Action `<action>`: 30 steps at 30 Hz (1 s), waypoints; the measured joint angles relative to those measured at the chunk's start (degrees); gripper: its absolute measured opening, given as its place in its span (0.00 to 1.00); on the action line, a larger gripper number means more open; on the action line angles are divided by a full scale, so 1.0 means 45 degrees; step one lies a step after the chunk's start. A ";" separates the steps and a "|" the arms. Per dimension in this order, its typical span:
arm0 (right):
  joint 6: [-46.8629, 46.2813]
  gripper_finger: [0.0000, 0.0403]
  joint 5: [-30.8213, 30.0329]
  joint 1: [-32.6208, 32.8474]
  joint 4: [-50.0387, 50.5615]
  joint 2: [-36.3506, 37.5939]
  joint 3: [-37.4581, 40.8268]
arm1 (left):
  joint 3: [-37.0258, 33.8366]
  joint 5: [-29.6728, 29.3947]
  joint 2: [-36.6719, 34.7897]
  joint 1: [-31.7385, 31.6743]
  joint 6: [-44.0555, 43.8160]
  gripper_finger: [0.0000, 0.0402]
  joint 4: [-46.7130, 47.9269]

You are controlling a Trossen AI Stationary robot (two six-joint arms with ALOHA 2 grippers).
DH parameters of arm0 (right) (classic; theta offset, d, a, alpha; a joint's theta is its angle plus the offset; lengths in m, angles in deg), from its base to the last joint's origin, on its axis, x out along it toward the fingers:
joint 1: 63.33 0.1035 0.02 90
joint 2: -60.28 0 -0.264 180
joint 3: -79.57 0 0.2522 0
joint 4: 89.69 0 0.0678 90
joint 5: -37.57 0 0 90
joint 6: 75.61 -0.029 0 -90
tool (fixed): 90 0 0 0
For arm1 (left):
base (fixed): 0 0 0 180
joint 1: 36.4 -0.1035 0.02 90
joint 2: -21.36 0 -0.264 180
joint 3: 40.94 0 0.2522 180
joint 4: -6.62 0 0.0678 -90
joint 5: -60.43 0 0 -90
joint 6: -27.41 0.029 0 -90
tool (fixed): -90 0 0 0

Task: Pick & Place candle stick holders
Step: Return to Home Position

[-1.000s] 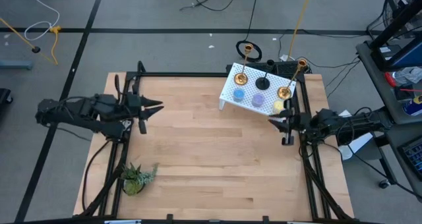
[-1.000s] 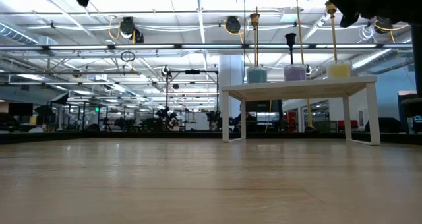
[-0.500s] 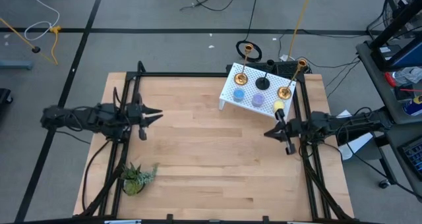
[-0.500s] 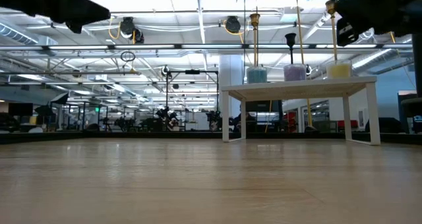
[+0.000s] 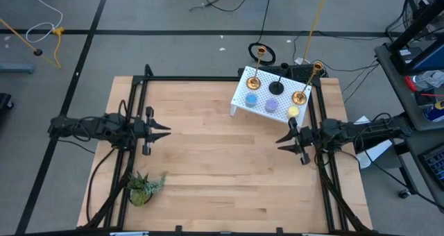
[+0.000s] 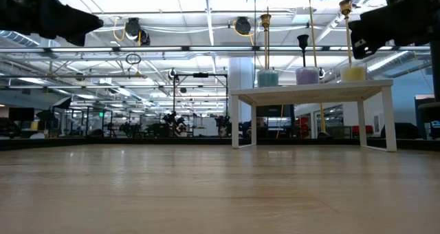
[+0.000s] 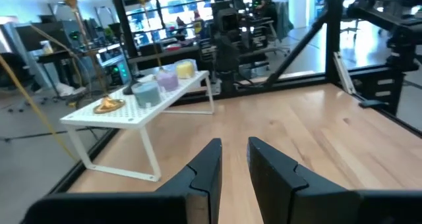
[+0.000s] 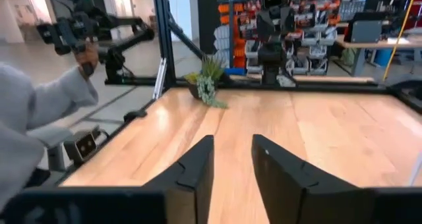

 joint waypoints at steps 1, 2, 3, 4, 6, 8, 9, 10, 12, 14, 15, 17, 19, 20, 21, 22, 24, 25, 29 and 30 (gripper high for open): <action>0.0043 0.26 -0.0002 0.0003 0.0169 0.0000 0.0001 | -0.0119 0.0075 -0.0092 0.0000 -0.0004 0.20 -0.0004; 0.0037 0.27 -0.0002 -0.0001 0.0314 -0.0001 0.0005 | -0.0247 0.0085 -0.0186 0.0000 -0.0011 0.20 -0.0005; -0.0047 0.28 -0.0001 -0.0001 0.0375 -0.0005 0.0005 | -0.0385 0.0099 -0.0286 0.0000 -0.0047 0.20 0.0000; -0.0117 0.29 0.0037 -0.0001 0.0375 -0.0005 0.0005 | -0.0510 0.0114 -0.0388 0.0000 -0.0137 0.20 0.0000; -0.0109 0.29 0.0296 -0.0001 0.0399 0.0004 0.0005 | -0.0723 0.0119 -0.0581 0.0000 -0.0287 0.20 0.0010; -0.0059 0.27 0.0394 0.0008 0.0417 -0.0002 0.0005 | -0.0928 0.0119 -0.0791 0.0000 -0.0330 0.20 -0.0004; -0.0061 0.27 0.0379 0.0004 0.0451 0.0000 0.0005 | -0.1048 0.0119 -0.0881 0.0000 -0.0335 0.20 -0.0040; -0.0053 0.26 0.0353 0.0004 0.0482 0.0000 0.0005 | -0.1199 0.0119 -0.0969 0.0000 -0.0335 0.20 -0.0153; 0.0140 0.24 0.0353 -0.0001 0.0319 0.0000 0.0126 | -0.1533 0.0119 -0.1129 0.0000 -0.0335 0.20 -0.0513; 0.0372 0.23 0.0353 -0.0001 -0.0423 0.0000 0.0554 | -0.1827 0.0116 -0.1269 0.0000 -0.0311 0.20 -0.0764; 0.0451 0.23 0.0348 -0.0001 -0.0918 0.0005 0.0849 | -0.1957 0.0115 -0.1329 0.0000 -0.0296 0.20 -0.0902; 0.0495 0.22 0.0349 -0.0001 -0.1743 0.0000 0.1414 | -0.2182 0.0115 -0.1436 0.0000 -0.0285 0.20 -0.1230; 0.0464 0.22 0.0345 0.0004 -0.2406 -0.0023 0.1866 | -0.2332 0.0113 -0.1506 0.0000 -0.0229 0.20 -0.1335; 0.0462 0.22 0.0337 0.0002 -0.2557 0.0003 0.2051 | -0.2405 0.0113 -0.1528 0.0000 -0.0209 0.20 -0.1336; 0.0445 0.22 0.0343 -0.0001 -0.2596 0.0032 0.2212 | -0.2483 0.0110 -0.1527 0.0000 -0.0219 0.20 -0.1395; 0.0367 0.21 0.0337 -0.0006 -0.2702 0.0008 0.2297 | -0.2551 0.0115 -0.1514 0.0000 -0.0243 0.20 -0.1556; 0.0352 0.21 0.0338 -0.0015 -0.2532 -0.0019 0.2288 | -0.2644 0.0115 -0.1528 0.0000 -0.0257 0.20 -0.1787; 0.0562 0.21 0.0341 -0.0034 -0.2643 -0.0019 0.2288 | -0.2644 0.0124 -0.1518 0.0000 -0.0257 0.20 -0.1763; 0.1966 0.21 0.0335 -0.0095 -0.3322 0.0015 0.2302 | -0.2644 0.0119 -0.1518 0.0000 -0.0115 0.20 -0.1751; 0.2335 0.21 0.0334 -0.0121 -0.3488 0.0015 0.2302 | -0.2644 0.0119 -0.1518 0.0000 -0.0097 0.20 -0.1739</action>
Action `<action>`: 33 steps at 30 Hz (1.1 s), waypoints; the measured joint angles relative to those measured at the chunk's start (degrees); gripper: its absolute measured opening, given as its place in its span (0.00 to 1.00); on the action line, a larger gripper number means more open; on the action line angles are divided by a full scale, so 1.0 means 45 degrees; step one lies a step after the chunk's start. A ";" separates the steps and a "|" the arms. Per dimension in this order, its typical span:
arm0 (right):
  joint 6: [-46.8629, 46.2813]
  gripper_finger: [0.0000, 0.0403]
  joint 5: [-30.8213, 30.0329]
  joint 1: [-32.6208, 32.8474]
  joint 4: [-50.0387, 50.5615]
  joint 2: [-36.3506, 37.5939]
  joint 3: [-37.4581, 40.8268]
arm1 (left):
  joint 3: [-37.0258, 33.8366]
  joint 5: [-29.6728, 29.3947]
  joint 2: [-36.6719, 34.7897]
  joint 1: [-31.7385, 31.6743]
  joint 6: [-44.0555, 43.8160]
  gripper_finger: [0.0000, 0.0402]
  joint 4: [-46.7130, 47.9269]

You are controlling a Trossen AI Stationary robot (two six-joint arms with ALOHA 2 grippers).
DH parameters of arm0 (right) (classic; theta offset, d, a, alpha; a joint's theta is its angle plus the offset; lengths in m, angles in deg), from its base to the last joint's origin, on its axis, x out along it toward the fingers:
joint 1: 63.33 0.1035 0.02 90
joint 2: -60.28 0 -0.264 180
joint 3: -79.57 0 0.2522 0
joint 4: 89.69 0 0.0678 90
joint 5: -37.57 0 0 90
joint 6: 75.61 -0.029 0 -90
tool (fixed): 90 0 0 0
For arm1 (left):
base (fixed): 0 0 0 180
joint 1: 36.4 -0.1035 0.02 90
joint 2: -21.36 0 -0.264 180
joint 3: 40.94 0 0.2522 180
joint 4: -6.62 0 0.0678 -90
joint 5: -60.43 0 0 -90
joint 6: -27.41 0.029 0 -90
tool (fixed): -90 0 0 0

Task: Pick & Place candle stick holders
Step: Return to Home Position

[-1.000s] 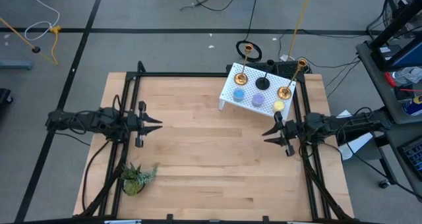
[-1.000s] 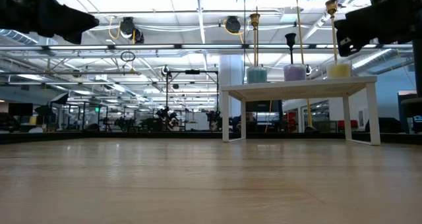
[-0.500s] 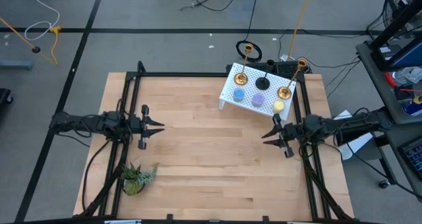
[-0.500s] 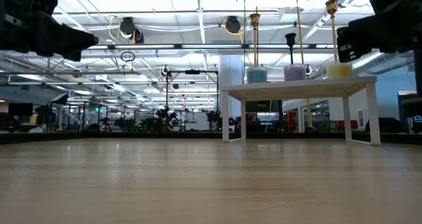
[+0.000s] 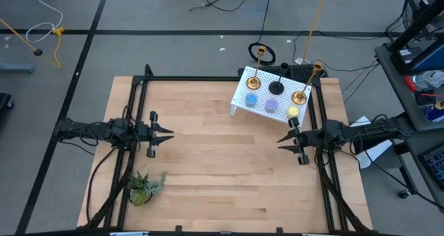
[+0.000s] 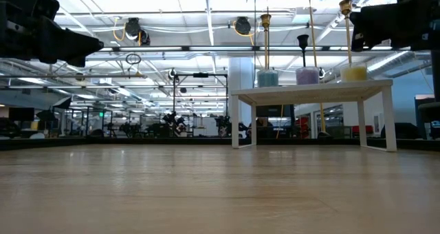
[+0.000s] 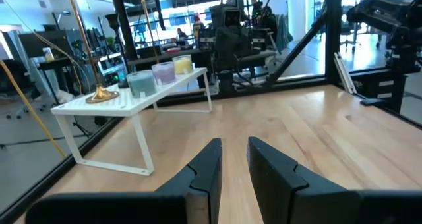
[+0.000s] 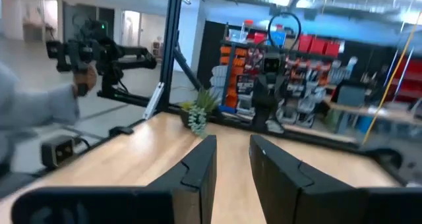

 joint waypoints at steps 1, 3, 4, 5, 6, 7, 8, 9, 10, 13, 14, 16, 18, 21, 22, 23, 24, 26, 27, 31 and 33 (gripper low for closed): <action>0.0338 0.21 0.0000 -0.0016 -0.0053 0.0000 0.0003 | 0.0005 0.0000 0.0000 0.0000 -0.0004 0.20 0.0025; 0.0828 0.21 -0.0001 -0.0020 -0.0219 -0.0010 0.0015 | 0.0005 0.0002 0.0000 0.0000 -0.0246 0.20 0.0054; 0.0945 0.21 0.0000 -0.0020 -0.0291 -0.0003 0.0015 | 0.0005 0.0005 0.0000 0.0000 -0.0412 0.20 0.0059; 0.1005 0.21 0.0000 -0.0020 -0.0311 0.0005 0.0015 | 0.0005 0.0012 0.0000 0.0000 -0.0545 0.20 0.0064; 0.1062 0.21 -0.0001 -0.0020 -0.0298 0.0000 0.0019 | 0.0005 0.0024 0.0004 0.0000 -0.0601 0.20 0.0064; 0.1138 0.21 0.0000 -0.0020 -0.0217 -0.0010 0.0024 | 0.0005 0.0041 0.0007 0.0000 -0.0600 0.20 0.0059; 0.1262 0.21 0.0000 -0.0020 -0.0179 -0.0010 0.0024 | 0.0005 0.0044 0.0007 0.0000 -0.0602 0.20 0.0057; 0.1379 0.21 -0.0005 -0.0020 -0.0179 -0.0010 0.0024 | 0.0005 0.0044 0.0010 0.0000 -0.0602 0.20 0.0050; 0.1537 0.21 -0.0005 -0.0020 -0.0188 -0.0005 0.0024 | 0.0005 0.0044 0.0010 0.0000 -0.0602 0.20 0.0038; 0.2018 0.21 -0.0005 -0.0020 -0.0188 -0.0005 0.0034 | 0.0005 0.0044 0.0010 0.0000 -0.0616 0.20 0.0001; 0.2189 0.21 -0.0005 -0.0020 -0.0210 -0.0005 0.0034 | 0.0005 0.0044 0.0010 0.0000 -0.0627 0.20 -0.0025; 0.2421 0.21 -0.0005 -0.0020 -0.0237 0.0000 0.0037 | -0.0004 0.0044 0.0010 0.0000 -0.0627 0.20 -0.0095; 0.2497 0.21 -0.0042 -0.0020 -0.0231 -0.0005 0.0039 | -0.0015 0.0040 0.0010 0.0000 -0.0627 0.20 -0.0144; 0.2335 0.21 -0.0053 -0.0020 -0.0229 -0.0005 0.0044 | -0.0015 0.0039 0.0010 0.0000 -0.0628 0.20 -0.0167; 0.2223 0.21 -0.0053 -0.0020 -0.0227 -0.0005 0.0044 | -0.0015 0.0039 0.0010 0.0000 -0.0627 0.20 -0.0180; 0.2188 0.21 -0.0053 -0.0020 -0.0227 -0.0005 0.0044 | -0.0015 0.0039 0.0010 0.0000 -0.0627 0.20 -0.0190; 0.2207 0.21 -0.0053 -0.0020 -0.0227 -0.0005 0.0044 | -0.0015 0.0039 0.0010 0.0000 -0.0627 0.20 -0.0208; 0.2264 0.21 -0.0053 -0.0020 -0.0222 -0.0005 0.0044 | -0.0015 0.0039 0.0010 0.0000 -0.0627 0.20 -0.0218; 0.2263 0.21 -0.0053 -0.0020 -0.0217 -0.0005 0.0044 | -0.0015 0.0042 0.0010 0.0000 -0.0627 0.20 -0.0218; 0.2193 0.21 -0.0049 -0.0020 -0.0219 -0.0005 0.0044 | -0.0015 0.0039 0.0010 0.0000 -0.0627 0.20 -0.0223; 0.2191 0.21 -0.0049 -0.0020 -0.0217 -0.0005 0.0044 | -0.0015 0.0040 0.0010 0.0000 -0.0627 0.20 -0.0223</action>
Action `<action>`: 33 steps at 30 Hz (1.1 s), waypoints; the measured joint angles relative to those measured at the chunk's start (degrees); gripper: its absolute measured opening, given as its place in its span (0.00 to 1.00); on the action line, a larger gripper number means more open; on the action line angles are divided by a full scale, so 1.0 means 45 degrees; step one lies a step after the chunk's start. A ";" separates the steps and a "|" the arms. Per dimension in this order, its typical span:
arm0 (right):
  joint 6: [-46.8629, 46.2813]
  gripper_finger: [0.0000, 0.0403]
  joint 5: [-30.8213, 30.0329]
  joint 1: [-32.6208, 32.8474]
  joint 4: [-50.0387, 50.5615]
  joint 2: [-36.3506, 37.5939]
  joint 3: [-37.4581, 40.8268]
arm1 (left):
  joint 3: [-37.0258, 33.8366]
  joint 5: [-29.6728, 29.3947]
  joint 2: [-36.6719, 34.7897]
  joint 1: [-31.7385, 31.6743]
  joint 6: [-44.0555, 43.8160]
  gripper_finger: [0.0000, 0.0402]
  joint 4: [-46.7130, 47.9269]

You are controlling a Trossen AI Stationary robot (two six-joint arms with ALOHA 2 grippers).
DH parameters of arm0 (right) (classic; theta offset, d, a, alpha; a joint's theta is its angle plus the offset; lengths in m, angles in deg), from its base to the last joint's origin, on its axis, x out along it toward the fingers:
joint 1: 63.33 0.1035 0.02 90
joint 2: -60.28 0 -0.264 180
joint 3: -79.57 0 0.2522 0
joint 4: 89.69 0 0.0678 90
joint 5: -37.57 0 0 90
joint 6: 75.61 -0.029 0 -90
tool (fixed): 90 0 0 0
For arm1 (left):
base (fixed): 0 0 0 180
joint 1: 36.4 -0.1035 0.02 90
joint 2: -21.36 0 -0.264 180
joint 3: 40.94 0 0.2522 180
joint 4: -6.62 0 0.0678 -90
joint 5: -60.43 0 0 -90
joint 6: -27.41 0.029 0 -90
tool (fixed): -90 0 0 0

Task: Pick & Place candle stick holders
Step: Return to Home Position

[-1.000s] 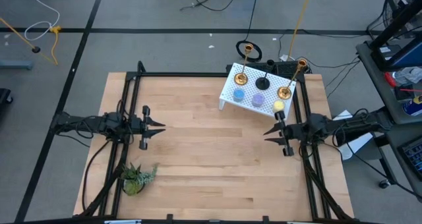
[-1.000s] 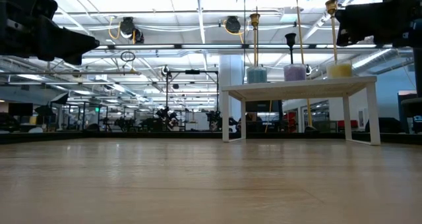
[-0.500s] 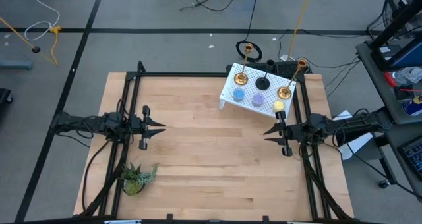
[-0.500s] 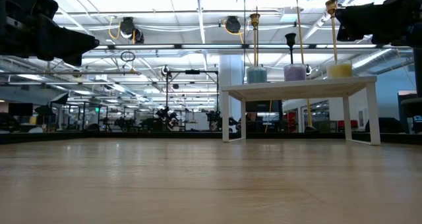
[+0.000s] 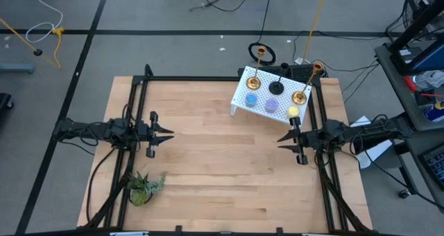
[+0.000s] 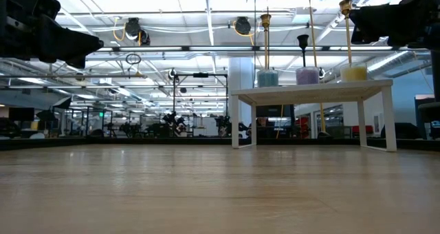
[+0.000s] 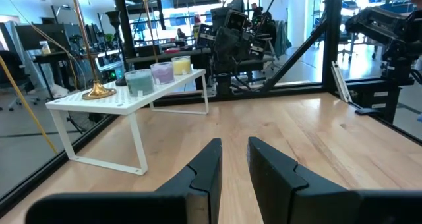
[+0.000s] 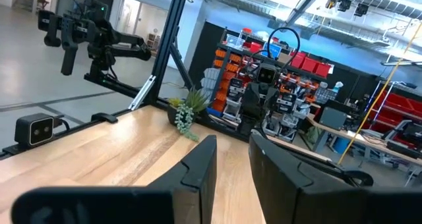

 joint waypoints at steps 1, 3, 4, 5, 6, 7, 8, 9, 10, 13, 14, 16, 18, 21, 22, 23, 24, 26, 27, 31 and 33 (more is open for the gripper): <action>0.0000 0.21 0.0000 0.0000 -0.0002 0.0000 0.0000 | 0.0000 0.0003 0.0000 0.0000 0.0000 0.20 0.0000; 0.0003 0.21 -0.0005 0.0000 0.0050 0.0000 0.0000 | 0.0000 0.0002 0.0000 0.0000 0.0000 0.20 -0.0002; 0.0075 0.21 -0.0005 0.0000 0.0097 0.0002 0.0000 | 0.0000 0.0002 0.0000 0.0000 0.0000 0.20 -0.0005; 0.0163 0.21 -0.0003 0.0000 0.0096 -0.0001 0.0000 | 0.0000 0.0001 0.0000 0.0000 0.0000 0.20 -0.0005; 0.0188 0.21 -0.0004 0.0008 0.0129 0.0019 0.0004 | 0.0000 0.0004 0.0000 0.0000 0.0000 0.20 -0.0006; 0.0142 0.21 0.0019 0.0019 0.0121 0.0019 0.0005 | 0.0000 0.0004 0.0005 0.0000 0.0000 0.20 -0.0005; -0.0103 0.21 0.0055 0.0019 0.0125 0.0019 0.0005 | 0.0000 0.0004 0.0005 0.0000 0.0000 0.20 -0.0009; -0.0531 0.21 0.0058 0.0007 0.0182 0.0022 0.0005 | 0.0000 0.0004 0.0005 0.0000 0.0000 0.20 -0.0005; -0.0868 0.21 0.0040 -0.0018 0.0213 0.0103 0.0005 | 0.0000 0.0004 0.0005 0.0000 0.0000 0.20 -0.0005; -0.1424 0.22 0.0031 -0.0198 0.0635 0.0548 0.0005 | 0.0000 0.0004 0.0002 0.0000 0.0000 0.20 -0.0010; -0.1682 0.22 0.0045 -0.0249 0.0866 0.0735 0.0005 | 0.0000 0.0004 0.0005 -0.0002 0.0000 0.20 -0.0010; -0.2192 0.22 0.0050 -0.0339 0.1526 0.1189 0.0005 | 0.0000 0.0004 0.0005 0.0000 0.0004 0.20 -0.0010; -0.2571 0.22 0.0078 -0.0482 0.2018 0.1637 0.0005 | 0.0000 0.0004 0.0005 0.0000 0.0000 0.20 -0.0010; -0.2892 0.22 0.0068 -0.0605 0.2405 0.2180 0.0005 | 0.0000 0.0004 0.0003 0.0000 0.0000 0.20 -0.0010; -0.2957 0.22 0.0080 -0.0633 0.2522 0.2355 0.0005 | 0.0000 0.0004 0.0005 0.0000 0.0002 0.20 -0.0010; -0.3004 0.22 0.0084 -0.0665 0.2581 0.2526 0.0005 | 0.0000 0.0004 0.0005 0.0000 0.0000 0.20 -0.0010; -0.3007 0.22 0.0087 -0.0696 0.2642 0.2685 0.0005 | 0.0000 0.0004 0.0004 0.0000 0.0000 0.20 -0.0010; -0.3008 0.22 0.0087 -0.0769 0.2909 0.2985 0.0005 | 0.0000 0.0004 0.0005 0.0000 0.0003 0.20 -0.0010; -0.3017 0.21 0.0092 -0.0828 0.3073 0.3124 0.0005 | 0.0000 0.0004 0.0001 0.0000 0.0005 0.20 -0.0010; -0.3019 0.21 0.0145 -0.1223 0.4028 0.3560 0.0015 | 0.0000 0.0004 0.0005 0.0000 0.0005 0.20 -0.0010; -0.3021 0.22 0.0456 -0.1520 0.4200 0.3685 0.0015 | 0.0001 0.0004 0.0005 0.0000 0.0005 0.20 -0.0010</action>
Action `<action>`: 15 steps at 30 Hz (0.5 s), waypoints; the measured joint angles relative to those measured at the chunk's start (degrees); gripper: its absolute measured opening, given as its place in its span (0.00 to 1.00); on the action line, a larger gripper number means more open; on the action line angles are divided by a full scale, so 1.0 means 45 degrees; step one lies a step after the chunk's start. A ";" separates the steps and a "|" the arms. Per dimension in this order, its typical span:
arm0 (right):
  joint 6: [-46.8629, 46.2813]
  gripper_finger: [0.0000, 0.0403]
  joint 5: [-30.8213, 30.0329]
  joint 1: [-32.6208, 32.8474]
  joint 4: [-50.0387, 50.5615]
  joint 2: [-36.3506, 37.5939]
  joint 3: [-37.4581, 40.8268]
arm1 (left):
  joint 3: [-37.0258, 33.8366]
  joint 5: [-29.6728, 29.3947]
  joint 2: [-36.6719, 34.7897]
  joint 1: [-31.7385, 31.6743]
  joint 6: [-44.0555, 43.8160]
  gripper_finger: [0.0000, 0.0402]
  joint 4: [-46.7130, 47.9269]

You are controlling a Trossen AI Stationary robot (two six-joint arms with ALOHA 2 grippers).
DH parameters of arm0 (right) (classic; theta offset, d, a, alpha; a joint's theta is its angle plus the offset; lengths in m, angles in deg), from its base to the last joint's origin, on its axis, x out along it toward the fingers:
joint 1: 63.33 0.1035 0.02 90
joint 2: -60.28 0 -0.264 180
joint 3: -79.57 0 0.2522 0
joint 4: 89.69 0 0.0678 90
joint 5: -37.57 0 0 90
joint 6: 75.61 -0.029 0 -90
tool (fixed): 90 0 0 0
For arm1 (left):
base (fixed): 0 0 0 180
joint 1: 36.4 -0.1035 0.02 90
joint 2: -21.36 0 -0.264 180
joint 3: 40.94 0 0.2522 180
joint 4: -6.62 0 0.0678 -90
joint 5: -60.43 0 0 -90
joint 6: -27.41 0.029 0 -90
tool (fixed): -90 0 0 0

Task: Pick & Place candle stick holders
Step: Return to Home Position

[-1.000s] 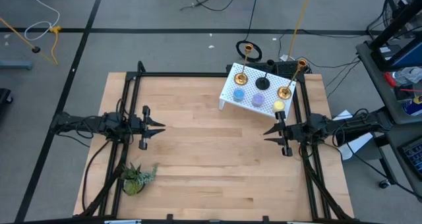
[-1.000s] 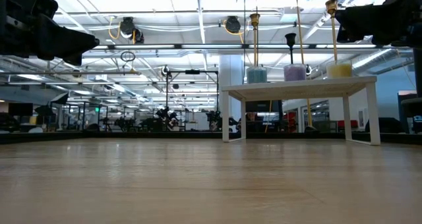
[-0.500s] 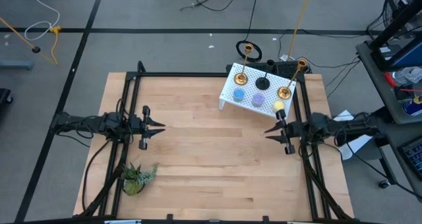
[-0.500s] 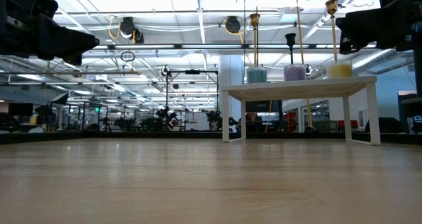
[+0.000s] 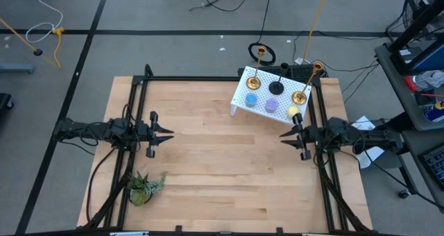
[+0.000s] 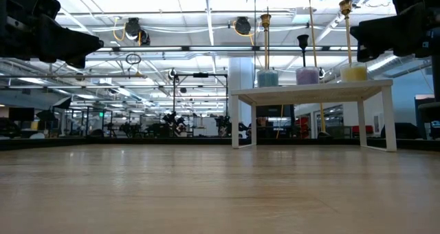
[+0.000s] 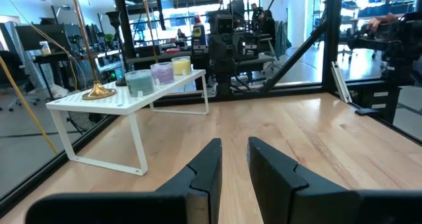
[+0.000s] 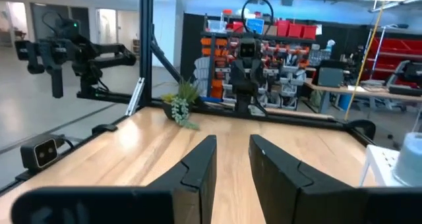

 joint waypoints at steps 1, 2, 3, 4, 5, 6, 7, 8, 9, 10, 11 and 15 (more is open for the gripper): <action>0.0000 0.21 0.0184 -0.0136 -0.0010 0.0045 0.0000 | 0.0003 0.0000 0.0000 0.0000 0.0000 0.20 0.0000; 0.0000 0.21 0.0339 -0.0277 -0.0017 0.0090 0.0000 | 0.0004 0.0000 -0.0004 0.0000 -0.0001 0.20 -0.0003; -0.0035 0.21 0.0431 -0.0419 -0.0008 0.0113 0.0000 | 0.0004 0.0000 0.0000 0.0000 0.0000 0.20 -0.0002; -0.0104 0.21 0.0589 -0.0594 -0.0014 0.0113 0.0000 | 0.0004 0.0000 -0.0005 0.0000 0.0000 0.20 -0.0002; -0.0215 0.21 0.0674 -0.0770 0.0005 0.0113 0.0000 | 0.0004 0.0000 -0.0002 -0.0002 -0.0001 0.20 -0.0004; -0.0374 0.21 0.0778 -0.0940 0.0052 0.0113 0.0000 | 0.0009 0.0000 -0.0002 0.0000 0.0000 0.20 -0.0005; -0.0541 0.21 0.0922 -0.1106 0.0181 0.0113 0.0000 | 0.0012 0.0000 -0.0004 -0.0002 0.0000 0.20 -0.0005; -0.0710 0.21 0.0974 -0.1236 0.0359 0.0113 0.0000 | 0.0014 0.0000 -0.0005 0.0000 0.0000 0.20 -0.0005; -0.0881 0.21 0.0963 -0.1340 0.0438 0.0107 0.0000 | 0.0014 0.0000 -0.0002 0.0000 0.0000 0.20 -0.0005; -0.0997 0.21 0.0944 -0.1434 0.0493 0.0111 0.0000 | 0.0014 0.0000 -0.0001 0.0000 0.0000 0.20 -0.0005; -0.1037 0.21 0.0931 -0.1513 0.0548 0.0115 0.0000 | 0.0014 0.0000 -0.0003 0.0000 0.0000 0.20 0.0000; -0.1023 0.21 0.0929 -0.1668 0.0625 0.0113 0.0000 | 0.0014 0.0000 0.0000 -0.0001 0.0000 0.20 -0.0005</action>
